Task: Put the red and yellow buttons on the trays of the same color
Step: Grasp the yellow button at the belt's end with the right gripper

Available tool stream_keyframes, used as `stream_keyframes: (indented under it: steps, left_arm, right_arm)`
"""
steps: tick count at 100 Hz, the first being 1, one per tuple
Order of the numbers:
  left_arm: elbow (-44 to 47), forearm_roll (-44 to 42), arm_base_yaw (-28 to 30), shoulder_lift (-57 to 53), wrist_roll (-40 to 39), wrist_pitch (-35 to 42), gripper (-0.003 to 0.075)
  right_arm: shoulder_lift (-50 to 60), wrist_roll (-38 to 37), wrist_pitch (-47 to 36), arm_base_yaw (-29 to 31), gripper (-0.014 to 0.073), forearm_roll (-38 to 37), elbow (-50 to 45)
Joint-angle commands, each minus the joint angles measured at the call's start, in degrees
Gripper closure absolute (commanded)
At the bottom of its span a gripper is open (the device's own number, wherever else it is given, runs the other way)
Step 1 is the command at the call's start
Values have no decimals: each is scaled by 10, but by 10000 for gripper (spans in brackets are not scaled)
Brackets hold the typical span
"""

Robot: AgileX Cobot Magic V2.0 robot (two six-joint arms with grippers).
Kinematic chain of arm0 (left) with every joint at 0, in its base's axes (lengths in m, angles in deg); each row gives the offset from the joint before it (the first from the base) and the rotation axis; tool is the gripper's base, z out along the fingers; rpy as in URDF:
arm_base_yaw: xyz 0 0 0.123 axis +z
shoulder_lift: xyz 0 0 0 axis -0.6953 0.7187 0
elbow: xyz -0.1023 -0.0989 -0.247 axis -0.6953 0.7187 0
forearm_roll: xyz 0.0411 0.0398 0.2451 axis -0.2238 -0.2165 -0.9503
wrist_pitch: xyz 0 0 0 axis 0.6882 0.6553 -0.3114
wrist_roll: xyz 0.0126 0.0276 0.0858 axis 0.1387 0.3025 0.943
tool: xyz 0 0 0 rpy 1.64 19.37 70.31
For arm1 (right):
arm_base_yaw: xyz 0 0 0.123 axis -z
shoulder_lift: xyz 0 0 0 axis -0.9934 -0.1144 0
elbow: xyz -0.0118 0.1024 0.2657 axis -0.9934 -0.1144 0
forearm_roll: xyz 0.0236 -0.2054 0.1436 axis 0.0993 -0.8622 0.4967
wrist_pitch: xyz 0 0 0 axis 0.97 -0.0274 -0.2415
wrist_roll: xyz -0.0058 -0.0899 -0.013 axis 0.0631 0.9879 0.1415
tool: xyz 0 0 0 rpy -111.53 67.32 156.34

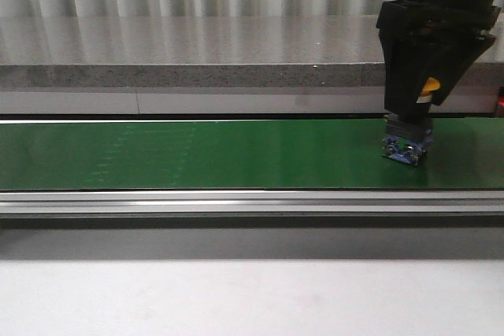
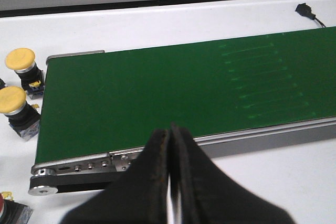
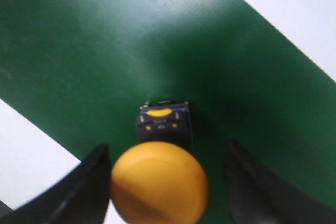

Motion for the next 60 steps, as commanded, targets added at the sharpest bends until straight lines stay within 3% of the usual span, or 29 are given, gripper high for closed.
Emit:
stream_keyframes:
  steps: [1, 9, 35, 60]
  left_arm:
    - [-15, 10, -5, 1, 1, 43, 740]
    - [-15, 10, -5, 1, 1, 43, 740]
    - [-15, 10, -5, 1, 1, 43, 740]
    - [-15, 10, -5, 1, 1, 43, 740]
  right_arm:
    - [24, 7, -2, 0, 302, 9, 19]
    - [25, 6, -3, 0, 386, 9, 19]
    - [51, -22, 6, 15, 387, 9, 19]
    - [90, -35, 43, 109, 387, 5, 19]
